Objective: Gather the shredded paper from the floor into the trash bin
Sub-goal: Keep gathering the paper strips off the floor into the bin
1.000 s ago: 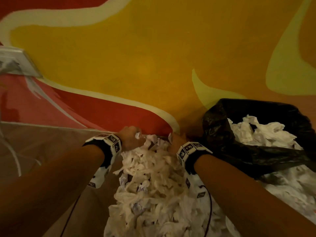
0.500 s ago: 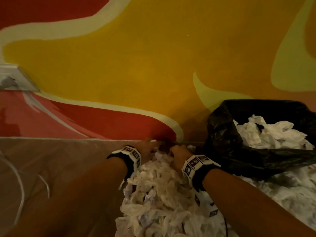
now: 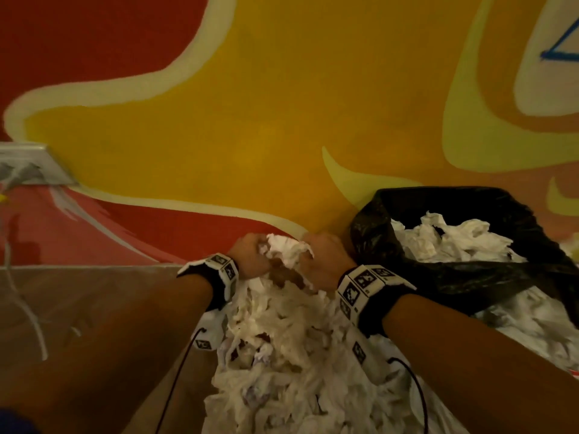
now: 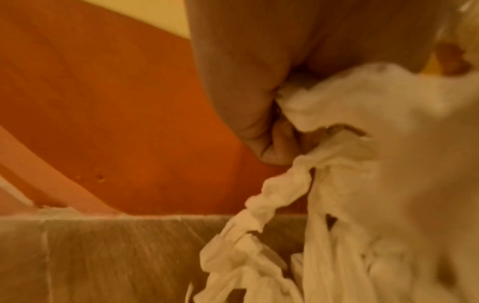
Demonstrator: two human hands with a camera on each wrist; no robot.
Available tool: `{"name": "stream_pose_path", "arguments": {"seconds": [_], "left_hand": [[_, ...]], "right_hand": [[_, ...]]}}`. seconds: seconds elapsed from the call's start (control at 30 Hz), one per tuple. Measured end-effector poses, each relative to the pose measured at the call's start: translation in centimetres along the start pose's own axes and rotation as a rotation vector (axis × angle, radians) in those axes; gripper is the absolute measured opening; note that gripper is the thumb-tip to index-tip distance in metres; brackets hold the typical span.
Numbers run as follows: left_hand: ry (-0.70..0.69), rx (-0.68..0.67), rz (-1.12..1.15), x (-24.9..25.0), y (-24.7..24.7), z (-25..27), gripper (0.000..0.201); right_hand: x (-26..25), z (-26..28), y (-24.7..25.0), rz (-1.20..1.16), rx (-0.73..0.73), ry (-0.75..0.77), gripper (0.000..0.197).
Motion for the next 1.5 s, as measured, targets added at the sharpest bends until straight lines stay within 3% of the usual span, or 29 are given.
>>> {"name": "stream_pose_path", "arguments": {"seconds": [0.13,0.2,0.3,0.43,0.57,0.73,0.83,0.9,1.07,1.13,1.3,1.43,1.5], "left_hand": [[-0.033,0.104,0.089,2.8,3.1,1.1,0.011],[-0.05,0.126,0.113,4.0,4.1,1.5,0.019],[-0.113,0.122,0.181,6.1,5.1,2.4,0.022],[-0.183,0.194,0.176,8.5,6.6,3.3,0.021],[-0.172,0.231,0.188,10.3,7.6,3.9,0.016],[-0.181,0.287,0.374,13.1,8.7,5.0,0.022],[-0.236,0.279,0.409,14.8,9.0,5.8,0.013],[-0.255,0.266,0.42,15.8,8.9,6.3,0.008],[-0.314,0.145,0.431,17.7,8.1,7.1,0.013],[-0.294,0.145,0.444,17.9,7.7,7.1,0.011],[-0.169,0.309,0.416,16.6,8.6,6.3,0.023],[-0.15,0.354,0.566,15.9,9.4,6.0,0.033],[-0.145,0.353,0.65,16.2,9.4,5.9,0.028]], "right_hand": [[0.1,0.1,1.7,-0.09,0.087,-0.045,0.017],[0.2,0.6,2.5,-0.106,0.106,-0.043,0.013],[0.3,1.5,4.1,-0.173,0.149,0.015,0.029],[0.0,1.9,6.2,-0.199,0.184,0.128,0.031],[0.5,2.2,8.1,-0.218,0.174,0.081,0.03],[1.2,2.9,9.6,-0.34,0.218,-0.054,0.037],[1.1,3.3,10.0,-0.384,0.226,-0.063,0.044],[1.1,3.3,9.9,-0.374,0.206,-0.061,0.035],[0.9,3.5,9.4,-0.444,0.153,0.018,0.045],[0.7,3.7,9.5,-0.388,0.159,0.082,0.032],[1.9,4.5,10.9,-0.426,0.244,0.078,0.037],[3.1,5.5,12.7,-0.491,0.329,0.035,0.068],[3.5,5.9,13.6,-0.492,0.34,0.0,0.066]]}}
Point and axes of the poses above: each hand's wrist, its own z-axis away from the middle knuckle, its own y-axis out of the back of the hand, x = y × z, the point moved 5 cm from there along -z, towards the middle knuckle, and after that the axes turned 2 degrees about -z, right-handed, at the moved point
